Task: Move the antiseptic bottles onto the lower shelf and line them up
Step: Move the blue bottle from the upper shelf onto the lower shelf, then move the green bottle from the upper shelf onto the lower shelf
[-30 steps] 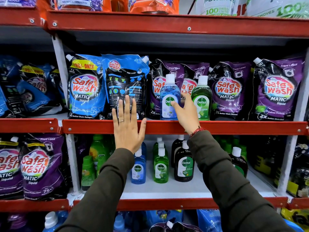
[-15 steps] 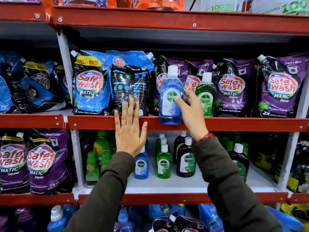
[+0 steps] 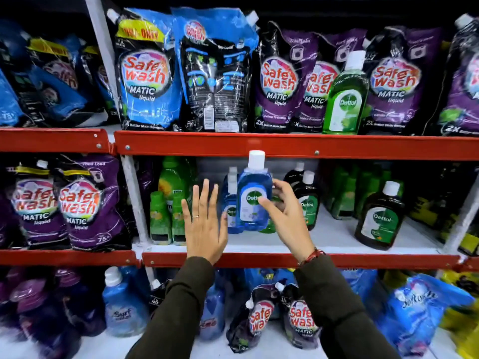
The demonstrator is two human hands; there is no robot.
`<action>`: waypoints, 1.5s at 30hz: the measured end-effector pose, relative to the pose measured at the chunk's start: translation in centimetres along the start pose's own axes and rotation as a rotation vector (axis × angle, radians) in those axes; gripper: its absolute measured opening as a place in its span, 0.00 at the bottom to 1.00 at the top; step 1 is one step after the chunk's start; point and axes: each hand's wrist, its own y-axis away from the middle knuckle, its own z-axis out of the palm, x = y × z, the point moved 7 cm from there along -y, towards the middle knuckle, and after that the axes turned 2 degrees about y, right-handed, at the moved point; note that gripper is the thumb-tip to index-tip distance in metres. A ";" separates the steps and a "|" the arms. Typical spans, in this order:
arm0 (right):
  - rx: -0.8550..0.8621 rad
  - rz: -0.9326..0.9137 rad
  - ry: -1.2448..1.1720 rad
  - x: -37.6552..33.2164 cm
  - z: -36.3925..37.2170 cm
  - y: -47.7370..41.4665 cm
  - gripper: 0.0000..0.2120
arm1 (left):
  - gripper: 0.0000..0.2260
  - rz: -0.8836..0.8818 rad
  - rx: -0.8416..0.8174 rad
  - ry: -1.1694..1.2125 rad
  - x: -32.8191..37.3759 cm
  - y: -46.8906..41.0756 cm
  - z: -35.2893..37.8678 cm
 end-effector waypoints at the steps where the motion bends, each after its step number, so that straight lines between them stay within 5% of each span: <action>1: -0.014 0.021 0.004 1.2 0.6 0.4 0.16 | 0.29 -0.007 -0.035 0.002 -0.6 1.1 0.8; 10: -0.031 0.162 0.008 9.9 5.3 0.4 0.18 | 0.28 -0.082 -0.369 -0.067 -5.5 8.1 8.3; 29: -0.147 0.226 0.060 13.1 8.2 -0.1 0.16 | 0.27 -0.092 -0.336 -0.025 -5.4 8.1 8.3; 37: 0.046 -0.074 0.519 9.9 4.3 1.2 0.23 | 0.30 -0.214 -0.248 0.160 -4.1 7.1 5.6; 45: 0.334 -0.351 0.654 2.3 -2.4 0.0 0.19 | 0.27 -0.003 0.001 0.193 4.7 -0.7 0.8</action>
